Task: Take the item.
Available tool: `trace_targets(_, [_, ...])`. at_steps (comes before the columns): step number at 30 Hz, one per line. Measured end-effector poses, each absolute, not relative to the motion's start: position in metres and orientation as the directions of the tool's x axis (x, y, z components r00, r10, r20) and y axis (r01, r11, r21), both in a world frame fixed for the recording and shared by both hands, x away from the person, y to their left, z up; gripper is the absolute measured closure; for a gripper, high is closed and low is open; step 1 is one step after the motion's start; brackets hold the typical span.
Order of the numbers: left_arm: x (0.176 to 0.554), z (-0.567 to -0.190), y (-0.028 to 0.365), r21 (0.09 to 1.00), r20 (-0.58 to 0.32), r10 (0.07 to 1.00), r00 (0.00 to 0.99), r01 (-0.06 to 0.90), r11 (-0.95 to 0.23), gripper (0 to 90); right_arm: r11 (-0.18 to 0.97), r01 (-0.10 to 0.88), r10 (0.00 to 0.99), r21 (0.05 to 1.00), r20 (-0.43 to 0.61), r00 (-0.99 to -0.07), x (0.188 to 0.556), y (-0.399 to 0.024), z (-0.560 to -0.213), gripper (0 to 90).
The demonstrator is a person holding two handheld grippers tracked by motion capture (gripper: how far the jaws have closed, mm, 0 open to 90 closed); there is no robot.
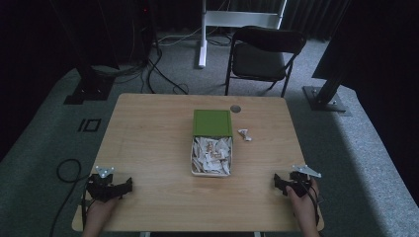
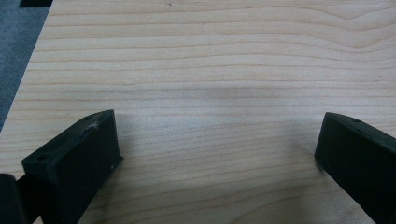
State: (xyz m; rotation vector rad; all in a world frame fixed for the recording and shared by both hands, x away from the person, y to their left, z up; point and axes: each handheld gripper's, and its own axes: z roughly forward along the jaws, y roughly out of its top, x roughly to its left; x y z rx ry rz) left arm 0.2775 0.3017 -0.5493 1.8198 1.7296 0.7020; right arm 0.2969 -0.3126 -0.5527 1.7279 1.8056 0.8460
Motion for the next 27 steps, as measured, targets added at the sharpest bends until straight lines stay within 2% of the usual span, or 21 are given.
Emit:
trace_targets(3, [0.278,-0.549,0.302,0.689,0.012,0.999,0.046,0.724,-0.041,0.7,0.047,0.682,0.996,0.729,0.019,-0.09,0.291,-0.311,-0.555,13.6])
trace_targets(14, [0.278,-0.549,0.302,0.689,0.012,0.999,0.046,0.724,-0.041,0.7,0.06,0.678,0.992,0.733,0.032,-0.122,0.272,-0.318,-0.555,13.4])
trace_targets(27, [0.278,-0.549,0.302,0.688,0.011,0.999,0.046,0.724,-0.041,0.7,0.079,0.681,0.991,0.728,0.017,-0.133,0.273,-0.316,-0.555,12.4])
